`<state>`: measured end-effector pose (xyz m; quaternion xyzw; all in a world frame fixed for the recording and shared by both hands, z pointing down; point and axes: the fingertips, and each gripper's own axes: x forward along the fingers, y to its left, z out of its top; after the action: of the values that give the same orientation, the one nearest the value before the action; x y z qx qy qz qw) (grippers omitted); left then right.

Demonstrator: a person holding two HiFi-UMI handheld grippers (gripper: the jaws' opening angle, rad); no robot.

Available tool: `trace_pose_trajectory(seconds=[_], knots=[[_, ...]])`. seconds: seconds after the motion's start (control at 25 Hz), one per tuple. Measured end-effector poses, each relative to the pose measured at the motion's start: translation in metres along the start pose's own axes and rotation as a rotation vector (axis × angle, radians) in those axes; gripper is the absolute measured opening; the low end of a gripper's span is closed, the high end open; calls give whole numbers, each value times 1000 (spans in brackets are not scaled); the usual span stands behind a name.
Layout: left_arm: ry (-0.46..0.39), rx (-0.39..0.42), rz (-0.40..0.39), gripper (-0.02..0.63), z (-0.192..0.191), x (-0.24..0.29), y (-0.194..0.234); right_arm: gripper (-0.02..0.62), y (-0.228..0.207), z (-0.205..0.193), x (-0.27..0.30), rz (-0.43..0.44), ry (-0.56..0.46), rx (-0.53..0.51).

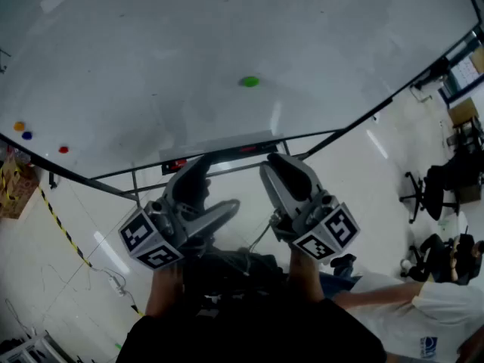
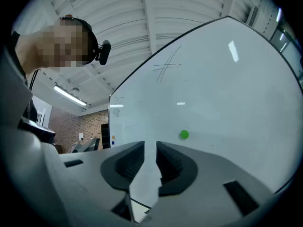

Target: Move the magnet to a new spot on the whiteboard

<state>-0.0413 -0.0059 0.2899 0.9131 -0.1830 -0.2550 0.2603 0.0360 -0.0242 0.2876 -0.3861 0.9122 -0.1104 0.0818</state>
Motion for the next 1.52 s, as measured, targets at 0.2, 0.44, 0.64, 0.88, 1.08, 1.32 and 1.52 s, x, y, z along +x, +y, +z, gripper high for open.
trace_pose_trajectory(seconds=[0.2, 0.44, 0.64, 0.88, 1.08, 1.32, 1.52], knots=[[-17, -13, -32, 413, 16, -7, 23, 123, -4, -3, 28, -42, 12, -44], [3, -38, -72, 413, 18, 1, 22, 129, -7, 5, 28, -112, 11, -83], [12, -34, -61, 413, 20, 4, 35, 129, -22, 6, 38, -139, -6, -94], [2, 14, -7, 413, 24, 2, 38, 137, -33, 9, 43, -151, -31, -143], [-17, 36, 31, 413, 26, 12, 38, 137, -41, 17, 46, -155, -26, -200], [-26, 52, 49, 413, 28, 26, 41, 143, -58, 15, 55, -168, 14, -255], [-38, 53, 73, 413, 33, 33, 50, 143, -71, 15, 66, -177, 29, -277]])
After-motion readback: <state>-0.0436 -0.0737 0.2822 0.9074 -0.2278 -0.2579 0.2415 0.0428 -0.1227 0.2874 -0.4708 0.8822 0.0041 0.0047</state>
